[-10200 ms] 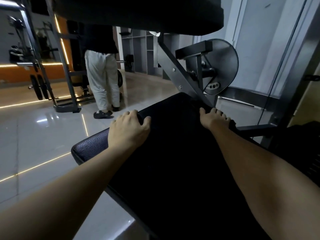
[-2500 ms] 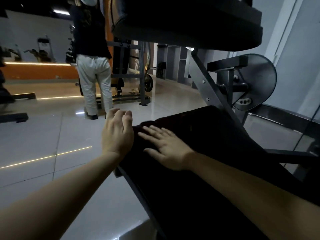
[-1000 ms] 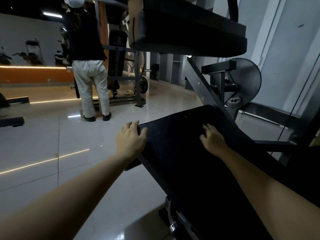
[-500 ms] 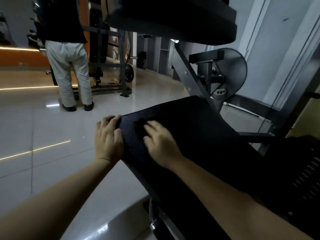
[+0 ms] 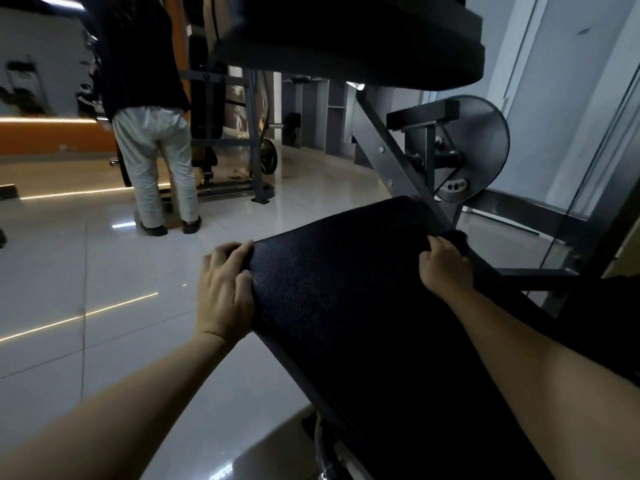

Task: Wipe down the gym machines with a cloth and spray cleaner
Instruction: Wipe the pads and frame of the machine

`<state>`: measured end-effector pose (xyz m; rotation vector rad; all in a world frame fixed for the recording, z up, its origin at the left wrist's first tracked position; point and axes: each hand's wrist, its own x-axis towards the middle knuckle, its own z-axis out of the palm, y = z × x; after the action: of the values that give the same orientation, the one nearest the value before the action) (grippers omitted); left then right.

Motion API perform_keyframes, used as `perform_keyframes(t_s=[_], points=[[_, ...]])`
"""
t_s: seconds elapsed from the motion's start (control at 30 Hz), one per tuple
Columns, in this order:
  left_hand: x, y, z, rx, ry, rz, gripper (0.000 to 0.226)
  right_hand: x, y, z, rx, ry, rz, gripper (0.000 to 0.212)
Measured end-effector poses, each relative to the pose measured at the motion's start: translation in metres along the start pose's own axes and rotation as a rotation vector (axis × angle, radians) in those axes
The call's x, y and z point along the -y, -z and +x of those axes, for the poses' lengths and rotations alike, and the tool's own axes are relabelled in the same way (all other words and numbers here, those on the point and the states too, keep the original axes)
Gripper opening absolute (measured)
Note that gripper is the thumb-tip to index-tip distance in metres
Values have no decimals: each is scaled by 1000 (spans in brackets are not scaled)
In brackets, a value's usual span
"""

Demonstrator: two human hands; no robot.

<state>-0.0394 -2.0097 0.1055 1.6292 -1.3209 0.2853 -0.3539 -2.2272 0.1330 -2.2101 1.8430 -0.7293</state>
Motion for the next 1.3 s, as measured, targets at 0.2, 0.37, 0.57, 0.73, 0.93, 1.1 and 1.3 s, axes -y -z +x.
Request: perform_keyframes(t_s=[0.2, 0.37, 0.57, 0.73, 0.93, 1.1, 1.3], points=[[-7, 8, 2, 70, 61, 64, 69, 81, -22, -98, -11, 150, 108, 49], [-29, 28, -4, 218, 96, 339, 68, 121, -26, -228, -18, 626, 99, 56], [-56, 27, -38, 272, -335, 340, 61, 41, -3, -229, 15, 333, -13, 60], [-46, 18, -54, 343, -353, 416, 69, -22, 31, -157, 73, -327, -45, 58], [-49, 16, -55, 340, -330, 401, 66, 99, -20, -240, -19, 189, -47, 47], [-45, 19, -53, 362, -360, 428, 68, 55, 2, -307, 81, 422, -51, 56], [-49, 13, -57, 323, -313, 428, 67, -9, 21, -252, 101, -432, 168, 64]])
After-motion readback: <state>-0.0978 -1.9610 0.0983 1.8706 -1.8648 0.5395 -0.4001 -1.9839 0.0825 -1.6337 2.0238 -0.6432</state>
